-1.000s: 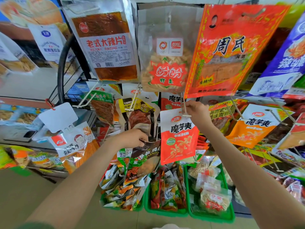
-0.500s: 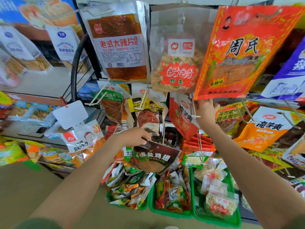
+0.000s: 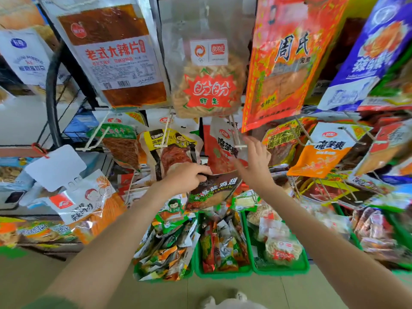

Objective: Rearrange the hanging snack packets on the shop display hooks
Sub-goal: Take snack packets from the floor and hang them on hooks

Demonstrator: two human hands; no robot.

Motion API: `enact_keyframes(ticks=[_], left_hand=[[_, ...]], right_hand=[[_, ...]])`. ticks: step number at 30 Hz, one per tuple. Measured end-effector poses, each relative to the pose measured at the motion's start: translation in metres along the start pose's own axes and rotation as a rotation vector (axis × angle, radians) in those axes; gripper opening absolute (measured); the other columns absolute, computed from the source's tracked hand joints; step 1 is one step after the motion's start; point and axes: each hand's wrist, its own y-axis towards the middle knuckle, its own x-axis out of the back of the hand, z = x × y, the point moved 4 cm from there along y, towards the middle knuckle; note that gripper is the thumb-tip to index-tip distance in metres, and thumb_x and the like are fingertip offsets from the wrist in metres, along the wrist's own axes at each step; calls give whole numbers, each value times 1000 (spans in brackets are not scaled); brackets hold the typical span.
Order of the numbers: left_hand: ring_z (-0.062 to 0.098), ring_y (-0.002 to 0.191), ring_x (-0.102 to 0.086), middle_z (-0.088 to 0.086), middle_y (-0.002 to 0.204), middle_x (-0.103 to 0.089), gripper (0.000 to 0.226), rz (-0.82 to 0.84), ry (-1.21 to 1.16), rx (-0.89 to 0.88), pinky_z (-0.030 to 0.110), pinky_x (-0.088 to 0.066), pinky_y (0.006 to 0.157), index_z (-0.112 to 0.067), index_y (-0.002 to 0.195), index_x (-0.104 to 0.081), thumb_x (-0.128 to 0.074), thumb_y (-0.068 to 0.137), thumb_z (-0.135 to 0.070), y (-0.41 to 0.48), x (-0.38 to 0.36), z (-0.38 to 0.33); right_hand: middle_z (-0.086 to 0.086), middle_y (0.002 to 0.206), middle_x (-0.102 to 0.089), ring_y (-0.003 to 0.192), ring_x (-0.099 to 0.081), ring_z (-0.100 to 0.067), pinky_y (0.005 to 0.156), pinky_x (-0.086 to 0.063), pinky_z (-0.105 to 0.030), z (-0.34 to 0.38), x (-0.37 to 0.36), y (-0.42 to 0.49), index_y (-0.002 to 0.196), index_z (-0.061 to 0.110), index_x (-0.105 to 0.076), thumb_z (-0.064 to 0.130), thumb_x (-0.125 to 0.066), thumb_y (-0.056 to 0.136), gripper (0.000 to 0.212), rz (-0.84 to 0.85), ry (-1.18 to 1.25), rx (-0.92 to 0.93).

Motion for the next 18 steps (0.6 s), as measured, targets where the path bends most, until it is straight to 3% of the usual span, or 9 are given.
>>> enact_keyframes(ticks=[2, 4, 8, 11, 15, 18], left_hand=[[11, 68, -53, -3, 106, -64, 27, 7, -34, -28, 21, -34, 53, -28, 119, -61, -50, 96, -19, 7, -6, -15], [13, 78, -55, 0, 112, -64, 27, 21, -97, -87, 23, -33, 59, -22, 118, -62, -50, 96, -14, 13, -15, -29], [12, 63, -55, 0, 92, -63, 26, 74, -144, -136, 14, -37, 52, -22, 116, -63, -50, 96, -13, 18, -37, -45], [28, 89, -64, 1, 115, -65, 29, 182, -172, -137, 36, -50, 78, -25, 121, -61, -52, 95, -17, 21, -66, -42], [24, 72, -63, 1, 100, -70, 23, 256, -158, -117, 32, -49, 65, -25, 115, -64, -55, 94, -26, 19, -96, -29], [19, 73, -60, 1, 91, -68, 18, 220, -163, -56, 33, -49, 71, -21, 106, -67, -56, 93, -27, 12, -110, -16]], right_hand=[[-6, 138, -41, 127, -28, -20, 98, -22, -48, -2, -5, -17, 133, 15, -41, 57, -46, 83, 66, 57, -74, 4], [-4, 137, -44, 130, -26, -19, 100, -18, -46, -8, -8, -32, 125, 20, -51, 57, -48, 79, 60, 70, -145, 32], [3, 99, -66, 106, -51, -21, 89, -15, -29, -27, -7, -58, 88, 19, -69, 44, -51, 82, 32, 130, -128, -9], [10, 89, -62, 99, -52, -18, 85, -22, -33, -43, -14, -80, 91, 18, -66, 28, -56, 88, 14, 255, -80, -101], [-1, 89, -64, 94, -49, -22, 84, -23, -31, -56, -29, -103, 97, 13, -65, 18, -54, 91, 13, 404, -41, -153], [15, 77, -52, 87, -44, -20, 80, -20, -29, -60, -47, -113, 99, 13, -64, 10, -50, 93, 15, 522, 4, -179]])
